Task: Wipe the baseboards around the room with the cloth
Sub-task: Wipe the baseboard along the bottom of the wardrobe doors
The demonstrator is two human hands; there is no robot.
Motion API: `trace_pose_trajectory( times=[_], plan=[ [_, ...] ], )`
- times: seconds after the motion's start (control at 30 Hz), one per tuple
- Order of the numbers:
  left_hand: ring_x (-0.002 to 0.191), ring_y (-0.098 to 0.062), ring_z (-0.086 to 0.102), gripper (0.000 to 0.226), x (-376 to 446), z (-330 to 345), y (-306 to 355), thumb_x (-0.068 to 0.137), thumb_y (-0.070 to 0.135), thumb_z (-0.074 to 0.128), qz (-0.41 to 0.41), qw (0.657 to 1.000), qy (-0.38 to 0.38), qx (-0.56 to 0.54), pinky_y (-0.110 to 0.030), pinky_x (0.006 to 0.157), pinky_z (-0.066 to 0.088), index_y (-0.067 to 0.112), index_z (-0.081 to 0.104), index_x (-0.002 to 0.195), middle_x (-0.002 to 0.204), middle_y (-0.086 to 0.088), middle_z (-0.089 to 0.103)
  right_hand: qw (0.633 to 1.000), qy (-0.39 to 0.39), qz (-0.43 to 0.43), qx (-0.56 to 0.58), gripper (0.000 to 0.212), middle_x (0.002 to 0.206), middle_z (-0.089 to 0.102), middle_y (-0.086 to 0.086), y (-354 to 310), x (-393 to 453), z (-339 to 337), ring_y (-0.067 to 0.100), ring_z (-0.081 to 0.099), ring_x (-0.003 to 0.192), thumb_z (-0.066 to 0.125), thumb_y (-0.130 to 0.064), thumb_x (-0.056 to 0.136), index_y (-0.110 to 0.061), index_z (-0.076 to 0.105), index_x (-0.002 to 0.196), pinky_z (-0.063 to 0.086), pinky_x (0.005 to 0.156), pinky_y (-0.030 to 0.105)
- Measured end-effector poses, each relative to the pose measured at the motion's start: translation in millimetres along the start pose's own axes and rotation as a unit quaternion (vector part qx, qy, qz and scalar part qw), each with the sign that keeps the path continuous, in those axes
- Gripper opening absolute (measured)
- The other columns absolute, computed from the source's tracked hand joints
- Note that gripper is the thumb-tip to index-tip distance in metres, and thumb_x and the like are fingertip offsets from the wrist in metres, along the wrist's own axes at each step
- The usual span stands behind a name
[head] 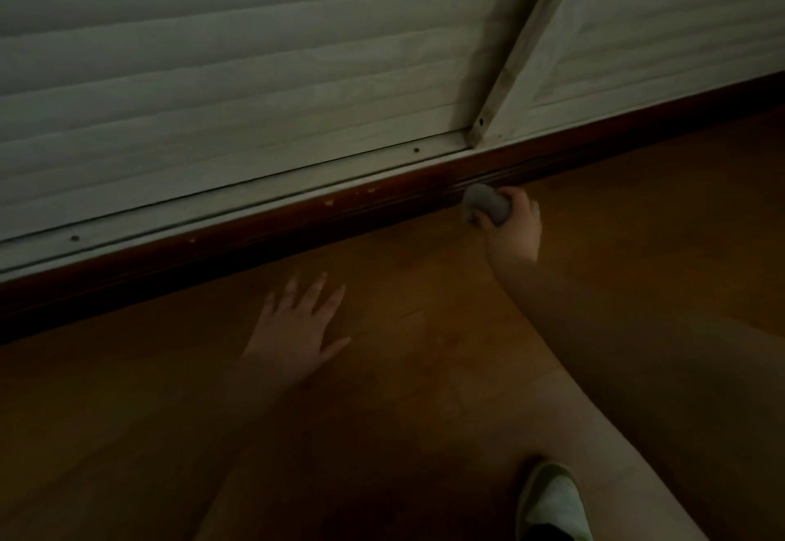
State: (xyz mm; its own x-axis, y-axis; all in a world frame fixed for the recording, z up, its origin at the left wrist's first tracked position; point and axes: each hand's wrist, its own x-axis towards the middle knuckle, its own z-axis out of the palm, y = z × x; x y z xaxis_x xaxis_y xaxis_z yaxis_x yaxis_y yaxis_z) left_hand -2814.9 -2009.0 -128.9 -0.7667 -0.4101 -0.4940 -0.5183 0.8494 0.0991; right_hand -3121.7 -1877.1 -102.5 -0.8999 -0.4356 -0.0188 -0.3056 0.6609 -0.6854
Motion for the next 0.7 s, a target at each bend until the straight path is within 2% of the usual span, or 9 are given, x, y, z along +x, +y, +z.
trace_pose_trajectory(
  times=[0.1, 0.2, 0.27, 0.37, 0.47, 0.57, 0.7],
  plan=[
    [0.15, -0.027, -0.017, 0.082, -19, -17, 10, 0.087, 0.077, 0.009, -0.019, 0.999, 0.03, -0.018, -0.054, 0.12, 0.002, 0.036, -0.018, 0.153, 0.164, 0.002, -0.018, 0.999, 0.003, 0.029, 0.023, 0.05, 0.129, 0.05, 0.004, -22, -14, -18, 0.016, 0.053, 0.106, 0.071, -0.026, 0.088, -0.02, 0.052, 0.134, 0.042, 0.086, 0.027],
    [0.151, -0.025, -0.016, 0.084, -43, -38, 21, 0.086, 0.076, 0.004, -0.03, 0.997, 0.043, -0.05, -0.055, 0.121, 0.003, 0.033, -0.019, 0.153, 0.164, 0.0, -0.017, 0.999, -0.022, 0.024, 0.038, 0.051, 0.127, 0.052, -0.001, -35, -47, -38, 0.006, 0.048, 0.101, 0.073, -0.029, 0.086, -0.023, 0.053, 0.133, 0.04, 0.08, 0.015],
    [0.15, -0.025, -0.017, 0.083, -59, -54, 33, 0.084, 0.077, 0.0, -0.031, 0.997, 0.034, -0.056, -0.056, 0.121, 0.004, 0.033, -0.025, 0.15, 0.164, 0.0, -0.019, 0.998, -0.032, 0.036, 0.043, 0.051, 0.127, 0.051, -0.003, -39, -71, -54, 0.005, 0.048, 0.103, 0.074, -0.03, 0.087, -0.024, 0.053, 0.133, 0.039, 0.079, 0.012],
    [0.151, -0.023, -0.016, 0.083, -81, -82, 54, 0.085, 0.076, 0.0, -0.017, 0.998, 0.03, -0.058, -0.058, 0.121, 0.006, 0.032, -0.022, 0.152, 0.163, 0.002, -0.02, 0.997, -0.043, 0.062, 0.026, 0.05, 0.126, 0.05, -0.006, -47, -101, -82, 0.004, 0.047, 0.102, 0.073, -0.03, 0.088, -0.026, 0.053, 0.133, 0.039, 0.083, 0.016],
    [0.152, -0.021, -0.011, 0.078, -102, -112, 68, 0.089, 0.072, 0.0, 0.009, 0.998, 0.043, -0.051, -0.057, 0.121, 0.011, 0.032, -0.012, 0.155, 0.165, 0.002, -0.012, 0.997, -0.048, 0.058, 0.03, 0.047, 0.117, 0.048, -0.013, -59, -116, -111, 0.0, 0.047, 0.099, 0.075, -0.03, 0.086, -0.029, 0.055, 0.129, 0.032, 0.075, 0.002],
    [0.153, -0.022, -0.006, 0.075, -115, -139, 80, 0.093, 0.069, 0.002, 0.032, 0.997, 0.064, -0.039, -0.057, 0.12, 0.016, 0.03, -0.006, 0.156, 0.166, -0.001, -0.005, 0.997, -0.042, 0.049, 0.03, 0.046, 0.113, 0.049, -0.016, -70, -114, -140, -0.006, 0.046, 0.095, 0.076, -0.03, 0.085, -0.032, 0.056, 0.127, 0.035, 0.068, -0.003],
    [0.152, -0.023, -0.011, 0.076, -120, -171, 96, 0.092, 0.072, 0.003, 0.032, 0.999, 0.032, -0.027, -0.058, 0.12, 0.013, 0.03, -0.017, 0.152, 0.165, -0.001, -0.012, 0.996, -0.06, 0.059, 0.042, 0.052, 0.115, 0.047, -0.018, -87, -105, -167, -0.006, 0.045, 0.098, 0.076, -0.032, 0.085, -0.029, 0.055, 0.132, 0.033, 0.072, -0.002]
  ],
)
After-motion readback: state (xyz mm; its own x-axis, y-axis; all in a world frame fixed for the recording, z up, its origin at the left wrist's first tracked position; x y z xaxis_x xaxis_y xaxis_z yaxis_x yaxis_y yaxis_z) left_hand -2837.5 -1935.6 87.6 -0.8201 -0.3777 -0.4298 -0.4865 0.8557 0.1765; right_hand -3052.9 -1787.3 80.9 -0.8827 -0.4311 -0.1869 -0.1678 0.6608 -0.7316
